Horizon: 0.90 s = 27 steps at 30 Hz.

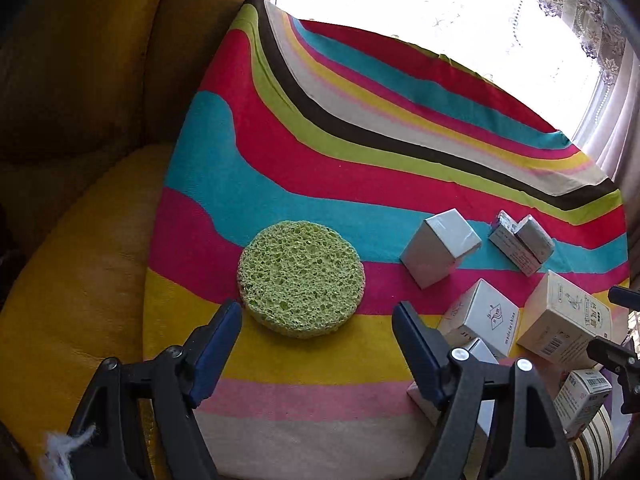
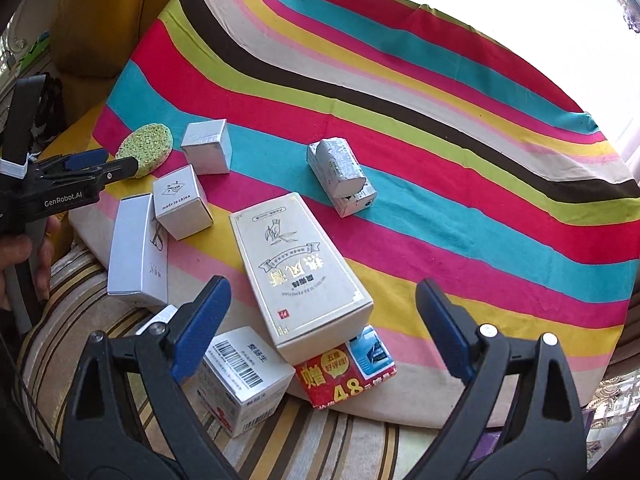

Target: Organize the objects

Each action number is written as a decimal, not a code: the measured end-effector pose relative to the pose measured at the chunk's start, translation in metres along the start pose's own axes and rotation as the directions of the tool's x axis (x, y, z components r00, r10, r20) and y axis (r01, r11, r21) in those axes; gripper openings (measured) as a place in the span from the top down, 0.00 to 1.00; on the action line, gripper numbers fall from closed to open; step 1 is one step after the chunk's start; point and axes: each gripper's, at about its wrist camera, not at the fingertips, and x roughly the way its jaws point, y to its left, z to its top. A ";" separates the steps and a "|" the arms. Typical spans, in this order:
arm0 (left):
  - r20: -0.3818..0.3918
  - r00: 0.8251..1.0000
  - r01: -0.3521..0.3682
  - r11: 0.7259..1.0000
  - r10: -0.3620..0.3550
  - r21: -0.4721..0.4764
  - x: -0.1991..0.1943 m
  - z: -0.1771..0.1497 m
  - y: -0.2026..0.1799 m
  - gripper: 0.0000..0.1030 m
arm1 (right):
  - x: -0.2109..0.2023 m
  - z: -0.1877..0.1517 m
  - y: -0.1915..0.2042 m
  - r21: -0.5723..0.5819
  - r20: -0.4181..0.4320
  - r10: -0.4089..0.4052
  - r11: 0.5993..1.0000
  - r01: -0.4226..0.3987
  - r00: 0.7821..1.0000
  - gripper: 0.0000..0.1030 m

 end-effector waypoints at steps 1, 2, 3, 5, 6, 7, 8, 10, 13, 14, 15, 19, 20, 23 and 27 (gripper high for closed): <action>-0.007 1.000 -0.005 1.000 0.005 -0.003 0.003 0.001 0.000 0.23 | 0.004 0.001 0.000 -0.006 -0.005 -0.001 1.000 0.001 1.000 0.08; -0.015 1.000 -0.010 1.000 0.010 -0.005 0.006 0.001 0.001 0.23 | 0.007 0.002 0.000 -0.008 -0.011 -0.001 1.000 0.001 1.000 0.08; -0.023 1.000 -0.014 1.000 0.014 -0.008 0.010 0.002 0.001 0.22 | 0.010 0.004 0.000 -0.009 -0.016 -0.001 1.000 0.001 1.000 0.08; -0.039 0.999 -0.013 1.000 0.013 -0.017 0.016 0.003 0.002 0.22 | 0.017 0.006 0.000 -0.012 -0.028 -0.001 1.000 0.000 1.000 0.08; -0.046 0.999 -0.019 1.000 0.018 -0.024 0.019 0.004 0.002 0.22 | 0.019 0.006 0.000 -0.014 -0.033 -0.001 1.000 0.000 0.999 0.08; -0.050 0.999 -0.023 0.999 0.021 -0.032 0.021 0.005 0.004 0.22 | 0.022 0.007 0.000 -0.015 -0.037 0.000 1.000 0.000 0.999 0.08; -0.053 0.998 -0.022 0.999 0.020 -0.039 0.023 0.006 0.005 0.22 | 0.024 0.008 0.001 -0.017 -0.040 0.001 1.000 -0.001 0.999 0.08; -0.051 0.998 -0.033 0.999 0.031 -0.036 0.025 0.008 0.004 0.22 | 0.027 0.009 0.001 -0.018 -0.042 -0.001 1.000 0.000 0.999 0.08; -0.052 0.997 -0.064 0.998 0.063 -0.017 0.028 0.010 0.001 0.21 | 0.030 0.010 0.002 -0.017 -0.047 0.000 1.000 0.000 0.999 0.08; -0.052 0.996 -0.073 0.997 0.073 -0.009 0.029 0.011 0.000 0.21 | 0.032 0.010 0.002 -0.018 -0.050 -0.001 1.000 0.000 0.999 0.08; -0.050 0.995 -0.082 0.997 0.082 -0.003 0.030 0.011 0.000 0.21 | 0.033 0.011 0.002 -0.018 -0.050 0.000 1.000 -0.001 0.999 0.09; -0.047 0.992 -0.112 0.993 0.114 0.027 0.034 0.014 -0.004 0.21 | 0.040 0.011 0.002 -0.011 -0.071 0.019 1.000 -0.020 0.997 0.30; -0.044 0.992 -0.118 0.992 0.120 0.034 0.035 0.014 -0.004 0.21 | 0.042 0.011 0.002 -0.009 -0.076 0.022 1.000 -0.023 0.997 0.31; -0.034 0.992 -0.119 0.992 0.120 0.037 0.036 0.015 -0.004 0.21 | 0.045 0.009 0.002 -0.001 -0.086 0.039 0.999 -0.039 0.996 0.45; -0.023 0.992 -0.120 0.992 0.120 0.035 0.034 0.013 -0.004 0.22 | 0.046 0.008 -0.002 0.017 -0.078 0.055 0.998 -0.054 0.995 0.46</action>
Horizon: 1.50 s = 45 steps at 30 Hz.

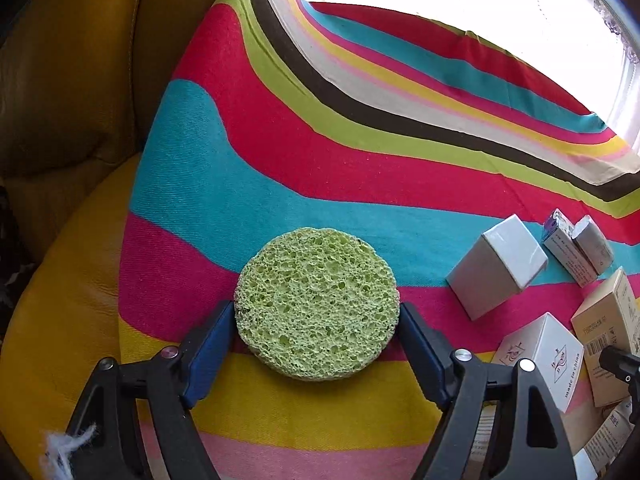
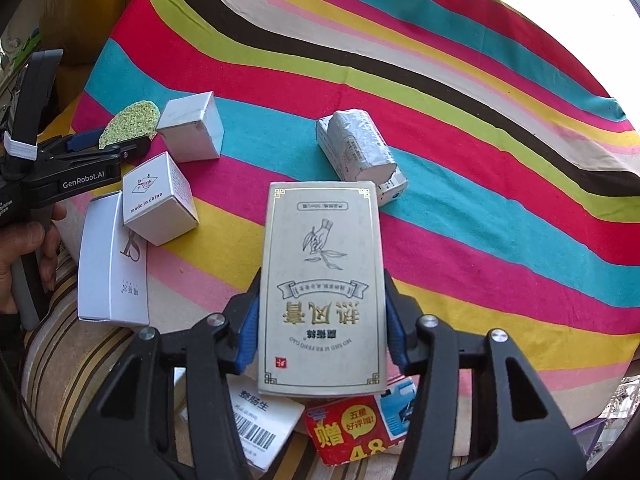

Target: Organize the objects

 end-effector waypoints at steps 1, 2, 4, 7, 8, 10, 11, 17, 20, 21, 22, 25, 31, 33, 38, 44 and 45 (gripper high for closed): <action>0.003 1.000 0.001 1.000 -0.001 -0.002 -0.001 -0.001 0.001 0.22 | -0.001 0.000 -0.001 0.005 0.007 0.003 1.000 -0.003 1.000 0.46; 0.006 1.000 0.003 1.000 -0.003 -0.005 -0.001 0.000 0.001 0.22 | -0.003 0.000 -0.002 0.010 0.014 0.006 1.000 -0.006 1.000 0.46; 0.015 1.000 0.005 1.000 -0.005 -0.015 -0.002 -0.001 0.002 0.22 | -0.009 0.000 -0.004 0.019 0.035 0.011 1.000 -0.012 0.999 0.46; 0.035 0.999 0.006 0.999 -0.005 -0.035 -0.007 -0.002 0.006 0.22 | -0.018 0.001 -0.011 0.040 0.075 0.009 0.999 -0.012 0.997 0.46; 0.043 0.999 0.007 0.999 -0.005 -0.041 -0.009 -0.003 0.007 0.22 | -0.021 0.001 -0.013 0.050 0.090 0.009 0.999 -0.014 0.996 0.46; 0.059 0.998 0.007 0.999 -0.005 -0.050 -0.014 -0.004 0.009 0.22 | -0.027 0.002 -0.021 0.074 0.121 0.005 0.997 -0.014 0.993 0.46; 0.069 0.998 0.005 0.999 -0.002 -0.053 -0.015 -0.003 0.008 0.22 | -0.031 0.001 -0.024 0.089 0.138 0.000 0.996 -0.012 0.990 0.46; 0.156 0.987 -0.013 0.997 0.025 -0.078 -0.046 -0.014 0.013 0.22 | -0.054 -0.015 -0.041 0.177 0.229 -0.054 0.984 0.013 0.972 0.46; 0.194 0.981 -0.013 0.997 0.028 -0.080 -0.059 -0.018 0.009 0.22 | -0.062 -0.030 -0.052 0.231 0.250 -0.077 0.973 0.018 0.965 0.46; 0.205 0.978 -0.014 0.997 0.030 -0.079 -0.062 -0.018 0.005 0.22 | -0.065 -0.035 -0.054 0.245 0.255 -0.088 0.969 0.024 0.963 0.46; 0.216 0.976 -0.012 0.997 0.028 -0.075 -0.067 -0.020 0.002 0.22 | -0.068 -0.042 -0.057 0.256 0.258 -0.094 0.966 0.026 0.962 0.46; 0.249 0.968 0.000 0.997 0.018 -0.072 -0.084 -0.029 -0.006 0.22 | -0.074 -0.059 -0.060 0.283 0.257 -0.108 0.959 0.032 0.960 0.46; 0.275 0.960 0.062 0.996 -0.043 -0.061 -0.110 -0.048 -0.025 0.22 | -0.081 -0.095 -0.071 0.338 0.240 -0.132 0.940 0.045 0.962 0.46; 0.280 0.958 0.083 0.996 -0.067 -0.045 -0.117 -0.053 -0.034 0.22 | -0.083 -0.107 -0.076 0.356 0.229 -0.140 0.933 0.051 0.963 0.46; 0.297 0.948 0.121 0.993 -0.116 0.002 -0.133 -0.064 -0.059 0.22 | -0.096 -0.136 -0.089 0.391 0.220 -0.178 0.917 0.081 0.959 0.46; 0.293 0.939 0.166 0.983 -0.180 0.074 -0.147 -0.077 -0.093 0.22 | -0.112 -0.170 -0.111 0.444 0.202 -0.232 0.888 0.122 0.952 0.46; 0.292 0.938 0.171 0.981 -0.189 0.087 -0.150 -0.080 -0.100 0.22 | -0.114 -0.175 -0.115 0.452 0.198 -0.237 0.883 0.125 0.951 0.46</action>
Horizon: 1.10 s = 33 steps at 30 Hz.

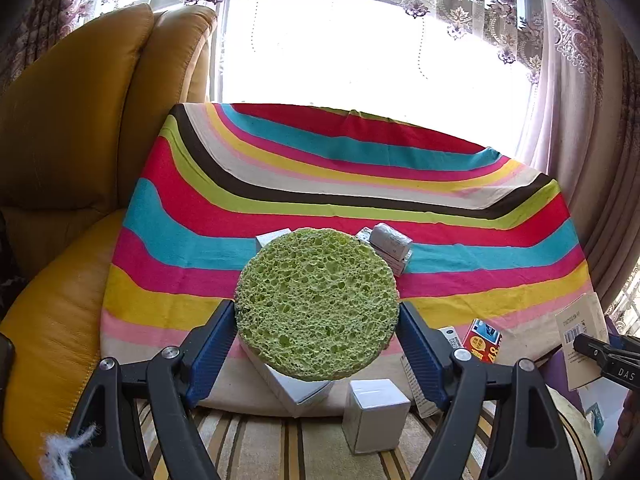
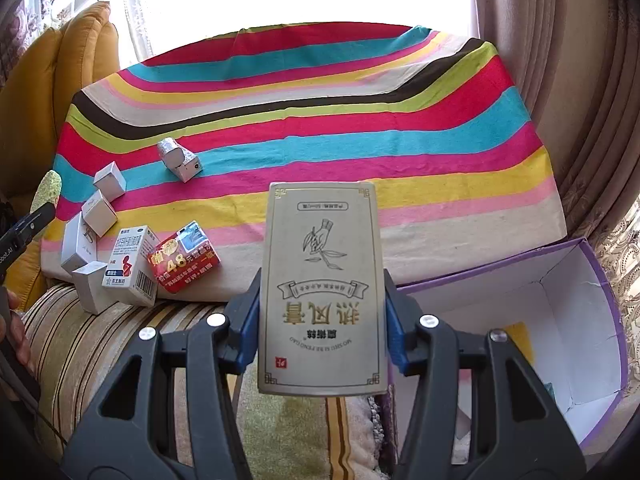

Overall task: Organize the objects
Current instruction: 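Lift and carry the sponge and cream box over the purple box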

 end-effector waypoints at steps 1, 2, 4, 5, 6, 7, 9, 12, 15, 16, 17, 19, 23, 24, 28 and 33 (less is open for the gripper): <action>-0.001 1.000 0.012 1.000 -0.012 0.012 -0.001 -0.001 -0.007 0.22 | -0.002 -0.003 -0.006 0.010 -0.001 -0.008 1.000 0.008 1.000 0.46; -0.003 1.000 0.027 0.999 -0.027 0.025 -0.002 -0.002 -0.015 0.22 | -0.004 -0.005 -0.013 0.020 -0.005 -0.016 1.000 0.017 1.000 0.46; -0.008 0.998 0.056 0.997 -0.055 0.049 -0.003 -0.004 -0.029 0.22 | -0.008 -0.011 -0.026 0.038 -0.007 -0.037 0.999 0.037 0.999 0.46; -0.012 0.997 0.072 0.995 -0.071 0.063 -0.003 -0.005 -0.037 0.22 | -0.009 -0.014 -0.032 0.046 -0.010 -0.045 0.998 0.046 0.999 0.46; -0.016 0.996 0.088 0.993 -0.087 0.077 -0.003 -0.006 -0.044 0.22 | -0.011 -0.017 -0.038 0.057 -0.015 -0.052 0.997 0.052 0.999 0.46; -0.020 0.994 0.104 0.990 -0.103 0.092 -0.004 -0.007 -0.053 0.22 | -0.012 -0.020 -0.045 0.069 -0.020 -0.059 0.996 0.060 0.998 0.46; -0.029 0.990 0.138 0.983 -0.136 0.117 -0.004 -0.010 -0.068 0.22 | -0.016 -0.026 -0.058 0.090 -0.025 -0.075 0.993 0.077 0.997 0.46; -0.048 0.981 0.194 0.969 -0.189 0.155 -0.005 -0.013 -0.091 0.22 | -0.021 -0.037 -0.077 0.122 -0.033 -0.097 0.987 0.101 0.995 0.46; -0.064 0.970 0.244 0.950 -0.236 0.198 -0.007 -0.016 -0.114 0.22 | -0.027 -0.047 -0.096 0.153 -0.041 -0.126 0.980 0.131 0.991 0.46; -0.071 0.966 0.260 0.943 -0.250 0.208 -0.008 -0.017 -0.121 0.22 | -0.028 -0.050 -0.101 0.160 -0.045 -0.134 0.977 0.139 0.990 0.46; -0.079 0.961 0.277 0.935 -0.266 0.219 -0.008 -0.018 -0.130 0.22 | -0.030 -0.053 -0.107 0.167 -0.050 -0.139 0.975 0.146 0.989 0.46; -0.095 0.951 0.308 0.921 -0.293 0.238 -0.008 -0.020 -0.144 0.22 | -0.032 -0.060 -0.118 0.181 -0.057 -0.152 0.970 0.160 0.987 0.46; -0.132 0.930 0.366 0.887 -0.342 0.283 -0.010 -0.024 -0.174 0.22 | -0.039 -0.072 -0.137 0.210 -0.067 -0.179 0.959 0.189 0.982 0.46; -0.141 0.927 0.375 0.877 -0.348 0.299 -0.010 -0.026 -0.182 0.22 | -0.041 -0.074 -0.142 0.216 -0.069 -0.188 0.956 0.199 0.980 0.46; -0.185 0.902 0.431 0.836 -0.390 0.340 -0.010 -0.031 -0.211 0.22 | -0.047 -0.082 -0.160 0.247 -0.079 -0.231 0.938 0.243 0.970 0.46; -0.230 0.869 0.495 0.773 -0.438 0.397 -0.017 -0.041 -0.248 0.22 | -0.054 -0.087 -0.179 0.276 -0.092 -0.283 0.914 0.298 0.955 0.46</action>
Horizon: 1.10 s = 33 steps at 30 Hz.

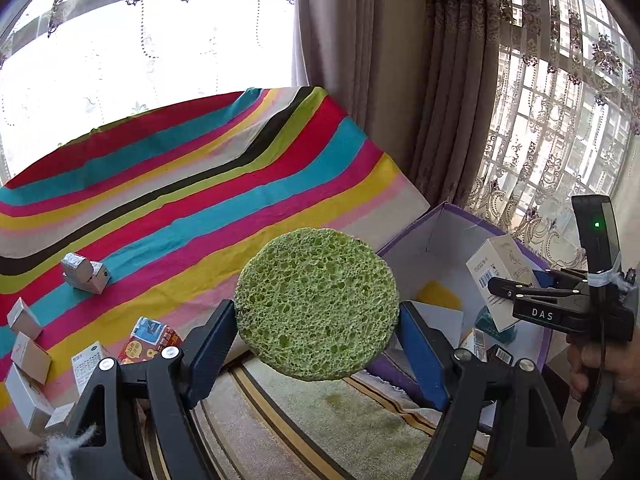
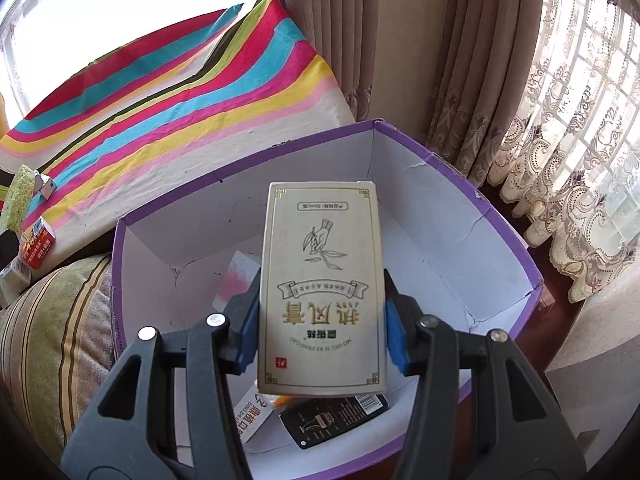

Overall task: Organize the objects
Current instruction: 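Open both tools to drop the sponge and cream box into the purple box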

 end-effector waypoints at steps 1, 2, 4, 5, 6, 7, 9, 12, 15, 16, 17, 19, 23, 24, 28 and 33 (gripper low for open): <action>-0.005 1.000 0.008 1.000 -0.008 0.017 0.003 0.001 -0.007 0.22 | -0.001 0.000 -0.004 0.005 0.002 -0.012 1.000 0.012 1.000 0.46; -0.010 1.000 0.017 0.999 -0.016 0.032 0.005 0.003 -0.013 0.22 | -0.001 0.000 -0.008 0.010 0.004 -0.022 1.000 0.022 1.000 0.46; -0.019 0.999 0.048 0.998 -0.047 0.045 0.010 0.006 -0.023 0.22 | -0.003 0.002 -0.014 0.021 0.008 -0.036 0.999 0.036 0.999 0.46; -0.024 0.998 0.062 0.997 -0.061 0.052 0.012 0.008 -0.028 0.22 | -0.004 0.002 -0.017 0.026 0.009 -0.042 0.999 0.042 0.999 0.46; -0.029 0.997 0.073 0.995 -0.071 0.066 0.014 0.009 -0.033 0.22 | -0.004 0.003 -0.020 0.032 0.009 -0.045 0.998 0.045 0.999 0.46; -0.033 0.996 0.087 0.993 -0.085 0.082 0.016 0.010 -0.039 0.22 | -0.005 0.003 -0.022 0.037 0.010 -0.047 0.998 0.046 0.999 0.46; -0.041 0.992 0.122 0.988 -0.118 0.099 0.019 0.011 -0.050 0.22 | -0.007 0.004 -0.026 0.043 0.015 -0.058 0.997 0.057 0.998 0.46; -0.063 0.985 0.170 0.978 -0.163 0.125 0.024 0.011 -0.064 0.21 | -0.009 0.006 -0.029 0.043 0.023 -0.078 0.996 0.076 0.997 0.46; -0.095 0.972 0.226 0.967 -0.216 0.116 0.030 0.010 -0.069 0.18 | -0.012 0.009 -0.030 0.047 0.028 -0.098 0.994 0.097 0.995 0.42; -0.098 0.972 0.224 0.968 -0.214 0.110 0.031 0.010 -0.069 0.18 | -0.012 0.010 -0.030 0.049 0.029 -0.107 0.993 0.105 0.994 0.36; -0.097 0.973 0.220 0.970 -0.210 0.103 0.031 0.010 -0.067 0.18 | -0.014 0.011 -0.030 0.050 0.031 -0.112 0.993 0.110 0.993 0.33; -0.091 0.974 0.215 0.973 -0.207 0.086 0.029 0.010 -0.063 0.17 | -0.017 0.012 -0.029 0.048 0.039 -0.117 0.992 0.115 0.992 0.28; -0.076 0.982 0.177 0.982 -0.172 0.060 0.025 0.009 -0.053 0.17 | -0.023 0.015 -0.023 0.040 0.050 -0.129 0.991 0.127 0.990 0.23; -0.074 0.984 0.165 0.985 -0.160 0.055 0.024 0.009 -0.050 0.17 | -0.025 0.015 -0.021 0.038 0.053 -0.130 0.991 0.128 0.990 0.23; -0.045 0.994 0.098 0.995 -0.097 0.035 0.014 0.007 -0.038 0.17 | -0.029 0.016 -0.010 0.015 0.062 -0.174 0.985 0.174 0.983 0.20; -0.023 1.000 -0.009 1.000 0.009 0.005 0.000 0.002 -0.019 0.16 | -0.035 0.016 0.007 -0.011 0.066 -0.162 0.987 0.163 0.985 0.17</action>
